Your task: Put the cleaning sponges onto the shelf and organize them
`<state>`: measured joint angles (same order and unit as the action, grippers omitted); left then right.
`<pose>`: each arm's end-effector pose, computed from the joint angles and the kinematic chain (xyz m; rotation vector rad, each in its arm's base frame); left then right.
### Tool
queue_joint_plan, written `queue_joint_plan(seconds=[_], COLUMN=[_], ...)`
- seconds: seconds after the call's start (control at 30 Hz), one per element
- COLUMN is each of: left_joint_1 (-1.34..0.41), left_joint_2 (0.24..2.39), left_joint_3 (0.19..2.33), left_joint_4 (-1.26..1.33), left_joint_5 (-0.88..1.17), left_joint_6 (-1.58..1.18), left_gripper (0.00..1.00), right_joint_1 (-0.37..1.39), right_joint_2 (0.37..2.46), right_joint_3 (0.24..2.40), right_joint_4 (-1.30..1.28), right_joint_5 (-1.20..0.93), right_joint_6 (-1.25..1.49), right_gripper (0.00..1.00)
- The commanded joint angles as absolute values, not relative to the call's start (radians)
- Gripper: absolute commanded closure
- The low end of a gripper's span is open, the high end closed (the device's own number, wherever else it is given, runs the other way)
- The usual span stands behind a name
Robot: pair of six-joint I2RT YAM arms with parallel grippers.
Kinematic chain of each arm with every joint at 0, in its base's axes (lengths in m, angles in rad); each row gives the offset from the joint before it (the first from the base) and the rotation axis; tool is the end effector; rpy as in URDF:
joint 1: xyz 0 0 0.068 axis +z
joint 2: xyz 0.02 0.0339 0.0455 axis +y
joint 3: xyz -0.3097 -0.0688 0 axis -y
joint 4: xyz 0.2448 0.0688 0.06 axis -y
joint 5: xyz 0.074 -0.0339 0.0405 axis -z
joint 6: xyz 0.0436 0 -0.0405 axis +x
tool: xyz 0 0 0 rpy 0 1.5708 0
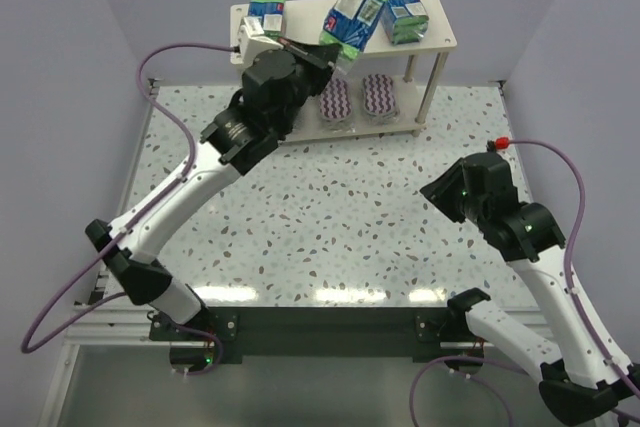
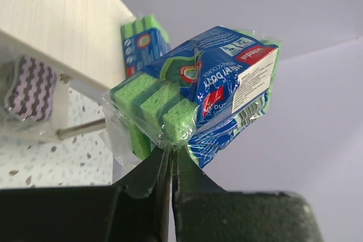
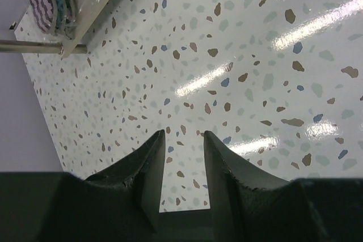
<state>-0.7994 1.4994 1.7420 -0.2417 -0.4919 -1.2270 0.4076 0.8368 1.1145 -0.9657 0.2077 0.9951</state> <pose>0.2473 -0.2248 0.5396 -0.7558 1.5257 -1.1831 0.1152 0.0400 0.3942 0.7713 2.1601 0.5160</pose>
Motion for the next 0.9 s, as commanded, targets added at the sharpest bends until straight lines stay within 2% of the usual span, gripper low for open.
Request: queue_joint_plan(seconds=[0.0,0.27,0.5,0.87], left_joint_1=[-0.792,-0.736,-0.704,-0.689], left_joint_2=[1.633,1.828,1.96,1.982], left_joint_3=[1.951,2.126,2.268,2.266], left_joint_4=[-0.279,-0.29,-0.272,-0.305], left_joint_5=[-0.676,-0.744,-0.759,-0.764], left_joint_6=[-1.313,-1.511,-1.534,-1.583], left_gripper=[1.0,1.0,1.0,1.0], right_joint_1=[0.407,0.407,0.407,0.407], right_joint_2=[0.819,0.808,0.793,0.802], right_joint_3=[1.106,1.094,1.074,1.065], right_joint_4=[-0.951,-0.957,-0.962,-0.96], right_joint_5=[0.209,0.212,0.213,0.198], right_joint_6=[1.009,1.008,1.006,0.992], right_gripper=[0.63,0.63,0.63,0.63])
